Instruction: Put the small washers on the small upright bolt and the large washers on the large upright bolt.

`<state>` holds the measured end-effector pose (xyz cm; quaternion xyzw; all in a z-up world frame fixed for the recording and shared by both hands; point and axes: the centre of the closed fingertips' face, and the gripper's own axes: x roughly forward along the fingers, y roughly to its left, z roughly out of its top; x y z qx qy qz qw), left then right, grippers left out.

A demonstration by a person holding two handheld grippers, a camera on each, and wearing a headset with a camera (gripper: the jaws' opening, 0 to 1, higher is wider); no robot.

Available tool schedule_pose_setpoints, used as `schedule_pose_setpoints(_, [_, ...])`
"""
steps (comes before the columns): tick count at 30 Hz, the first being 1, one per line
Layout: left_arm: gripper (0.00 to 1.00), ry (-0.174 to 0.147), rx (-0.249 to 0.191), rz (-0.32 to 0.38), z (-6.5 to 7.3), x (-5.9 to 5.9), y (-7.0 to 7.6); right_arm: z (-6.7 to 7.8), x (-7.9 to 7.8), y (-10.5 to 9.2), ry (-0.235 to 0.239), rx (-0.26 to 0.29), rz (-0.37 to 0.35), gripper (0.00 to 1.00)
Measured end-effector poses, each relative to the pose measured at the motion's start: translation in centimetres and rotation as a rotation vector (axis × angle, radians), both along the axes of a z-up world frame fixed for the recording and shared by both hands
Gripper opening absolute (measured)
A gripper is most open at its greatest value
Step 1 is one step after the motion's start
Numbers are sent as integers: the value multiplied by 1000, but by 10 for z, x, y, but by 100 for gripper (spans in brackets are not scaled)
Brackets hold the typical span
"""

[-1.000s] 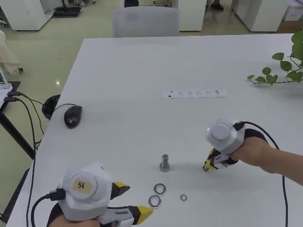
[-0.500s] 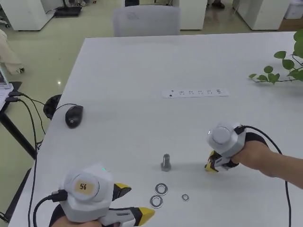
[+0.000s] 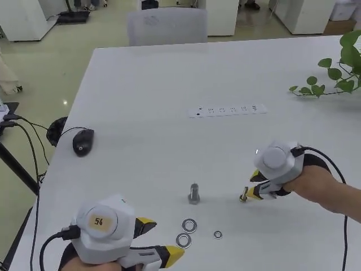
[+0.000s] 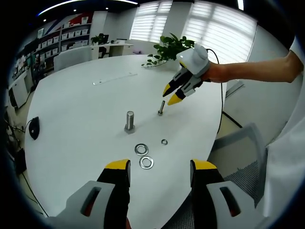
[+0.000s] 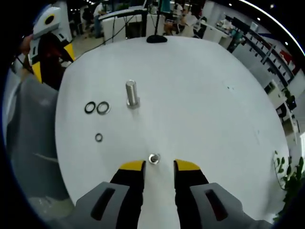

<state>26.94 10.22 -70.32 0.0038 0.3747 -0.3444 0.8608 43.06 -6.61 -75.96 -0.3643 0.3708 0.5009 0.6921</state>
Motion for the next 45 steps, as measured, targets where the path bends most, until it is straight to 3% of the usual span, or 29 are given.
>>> schedule_pose_setpoints(11, [50,-4,3,3,1,-1,0,2,-37,-7,-6,27,17,25])
schedule_pose_setpoints(18, [50,-2,4,-1,0,-2,-1,-9,-67,-8,33,37,12,24])
schedule_pose_setpoints(24, [50,-4,3,-3,1,-1,-3,-20,-81,-1,73,57,-2,24])
schedule_pose_setpoints(34, [50,-5,4,-6,1,-1,-2,-34,-89,28,123,94,-7,23])
schedule_pose_setpoints(45, [50,-9,3,-9,3,0,-4,-54,-103,67,167,84,68,22])
